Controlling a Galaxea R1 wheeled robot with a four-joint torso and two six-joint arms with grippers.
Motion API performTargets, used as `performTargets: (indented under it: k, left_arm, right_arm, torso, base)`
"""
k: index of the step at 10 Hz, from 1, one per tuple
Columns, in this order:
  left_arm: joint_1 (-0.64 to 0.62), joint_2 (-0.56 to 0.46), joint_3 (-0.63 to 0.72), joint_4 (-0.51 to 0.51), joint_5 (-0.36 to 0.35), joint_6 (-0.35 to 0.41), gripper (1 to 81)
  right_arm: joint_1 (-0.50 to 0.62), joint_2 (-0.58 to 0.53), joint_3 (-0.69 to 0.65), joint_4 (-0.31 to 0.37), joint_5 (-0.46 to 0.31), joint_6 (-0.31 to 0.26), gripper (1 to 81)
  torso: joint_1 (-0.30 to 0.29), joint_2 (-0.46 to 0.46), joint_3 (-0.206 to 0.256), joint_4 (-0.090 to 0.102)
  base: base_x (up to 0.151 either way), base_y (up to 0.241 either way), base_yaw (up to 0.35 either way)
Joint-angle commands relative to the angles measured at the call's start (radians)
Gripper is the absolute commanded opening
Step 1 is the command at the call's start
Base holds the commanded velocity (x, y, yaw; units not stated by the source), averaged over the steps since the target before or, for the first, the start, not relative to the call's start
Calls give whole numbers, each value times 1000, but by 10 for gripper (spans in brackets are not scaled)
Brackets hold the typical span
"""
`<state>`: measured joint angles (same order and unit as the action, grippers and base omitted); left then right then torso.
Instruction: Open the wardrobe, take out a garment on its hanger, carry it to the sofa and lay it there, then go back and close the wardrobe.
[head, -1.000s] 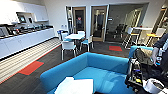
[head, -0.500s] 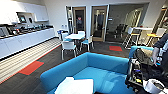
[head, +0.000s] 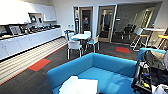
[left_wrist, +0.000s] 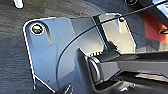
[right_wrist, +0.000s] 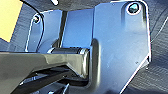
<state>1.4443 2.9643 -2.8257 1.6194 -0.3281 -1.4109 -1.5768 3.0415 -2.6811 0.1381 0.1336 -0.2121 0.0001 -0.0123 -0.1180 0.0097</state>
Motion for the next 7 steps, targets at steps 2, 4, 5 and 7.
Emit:
performTargets:
  k: [2, 4, 5, 7]
  left_arm:
    - [-43, -13, -6, -4, 34, 3, 811]
    - [-43, -20, -6, -12, 32, 4, 811]
    - [-43, -23, -8, -12, 32, 4, 811]
    - [-41, -36, -6, -13, 32, 4, 811]
  right_arm:
    - [28, 1, 0, -8, -62, -3, 811]
    - [27, 3, -11, -8, -62, -3, 811]
    - [25, 3, -12, -8, -62, -3, 811]
    - [27, -8, -29, -6, -62, -3, 811]
  torso:
    - [0, 0, 0, 0]
    - [0, 0, 0, 0]
    - [0, 0, 0, 0]
    - [0, 0, 0, 0]
  base:
    - [0, 0, 178]
    - [0, 0, 178]
    - [0, 0, 178]
    - [0, 0, 183]
